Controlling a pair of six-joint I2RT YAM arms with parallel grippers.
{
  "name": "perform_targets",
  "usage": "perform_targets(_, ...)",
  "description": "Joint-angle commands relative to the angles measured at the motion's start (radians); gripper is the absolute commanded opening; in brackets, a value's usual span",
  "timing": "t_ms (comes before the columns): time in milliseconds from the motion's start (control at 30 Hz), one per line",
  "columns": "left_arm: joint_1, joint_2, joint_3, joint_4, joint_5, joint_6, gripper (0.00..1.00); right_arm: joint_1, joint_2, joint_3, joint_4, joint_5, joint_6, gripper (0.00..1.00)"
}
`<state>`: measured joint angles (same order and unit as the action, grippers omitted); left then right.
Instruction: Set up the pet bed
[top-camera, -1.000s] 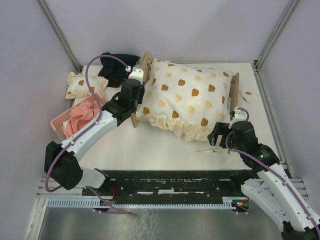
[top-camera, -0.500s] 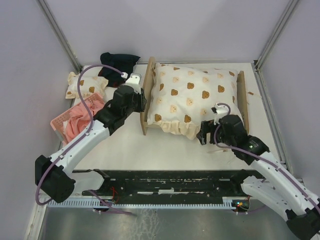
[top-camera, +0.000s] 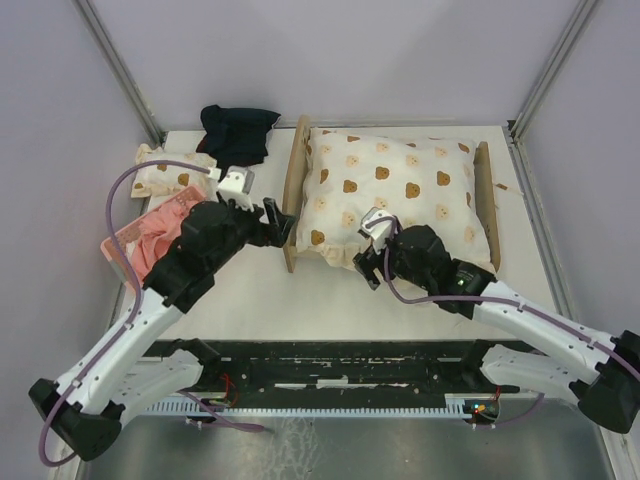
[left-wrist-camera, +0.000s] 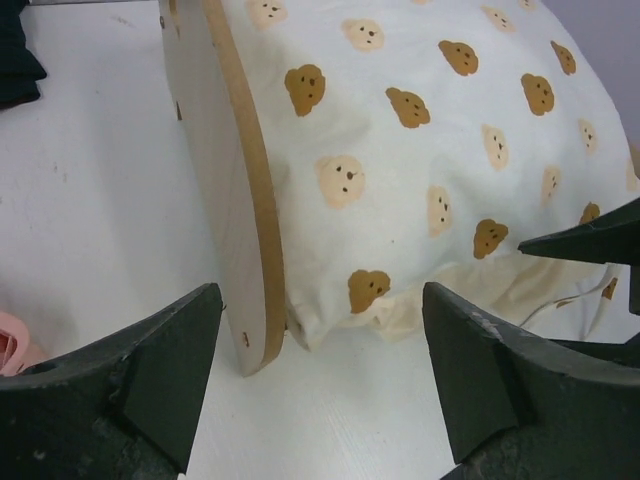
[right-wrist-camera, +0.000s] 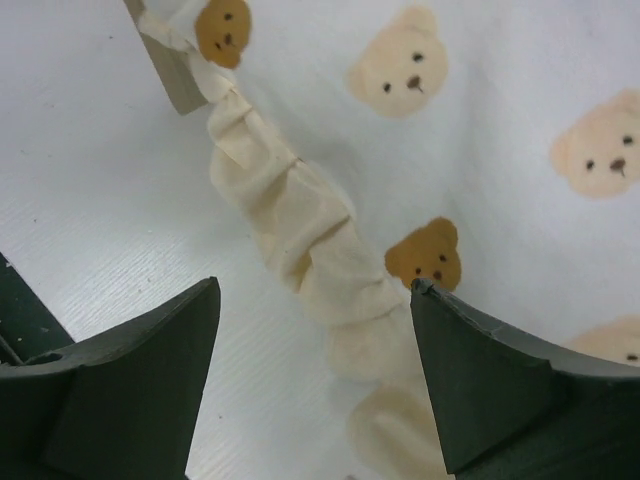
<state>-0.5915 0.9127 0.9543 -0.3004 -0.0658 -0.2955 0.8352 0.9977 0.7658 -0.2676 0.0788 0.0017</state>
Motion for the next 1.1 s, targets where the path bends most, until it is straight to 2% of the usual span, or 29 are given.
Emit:
perform_targets(0,-0.004,-0.125,-0.104,0.007,-0.004,0.011,0.91,0.058,0.043,0.032,0.191,-0.024,-0.247,0.84)
perform_targets(100,-0.004,-0.205,-0.198,0.025,-0.036,-0.011,0.94,0.099,0.075,0.0,0.274,-0.039,-0.385,0.79)
perform_targets(133,-0.004,-0.229,-0.224,0.027,-0.033,-0.021,0.99,0.11,0.088,-0.01,0.299,-0.039,-0.422,0.74)
perform_targets(200,-0.004,-0.274,-0.252,0.014,-0.032,-0.033,0.99,0.126,0.118,-0.011,0.329,-0.04,-0.491,0.64)
perform_targets(233,-0.004,-0.296,-0.259,0.002,-0.031,-0.033,0.99,0.133,0.142,-0.005,0.331,-0.043,-0.521,0.64)
perform_targets(400,-0.004,-0.374,-0.269,-0.066,-0.079,-0.006,0.99,0.174,0.244,0.028,0.32,-0.031,-0.671,0.65)
perform_targets(567,-0.004,-0.427,-0.297,-0.048,-0.05,-0.008,0.99,0.227,0.326,0.019,0.359,0.03,-0.817,0.77)
perform_targets(733,-0.004,-0.462,-0.307,-0.058,-0.057,-0.001,0.99,0.247,0.383,-0.002,0.412,0.106,-0.906,0.77)
perform_targets(933,-0.003,-0.462,-0.315,-0.072,-0.04,0.01,1.0,0.257,0.438,-0.012,0.495,0.247,-1.004,0.65)
perform_targets(967,-0.004,-0.46,-0.315,-0.072,-0.03,0.011,0.99,0.259,0.438,-0.014,0.511,0.259,-1.012,0.59)
perform_targets(1067,-0.004,-0.451,-0.313,-0.071,-0.02,0.014,0.97,0.26,0.414,-0.018,0.533,0.282,-0.995,0.25)
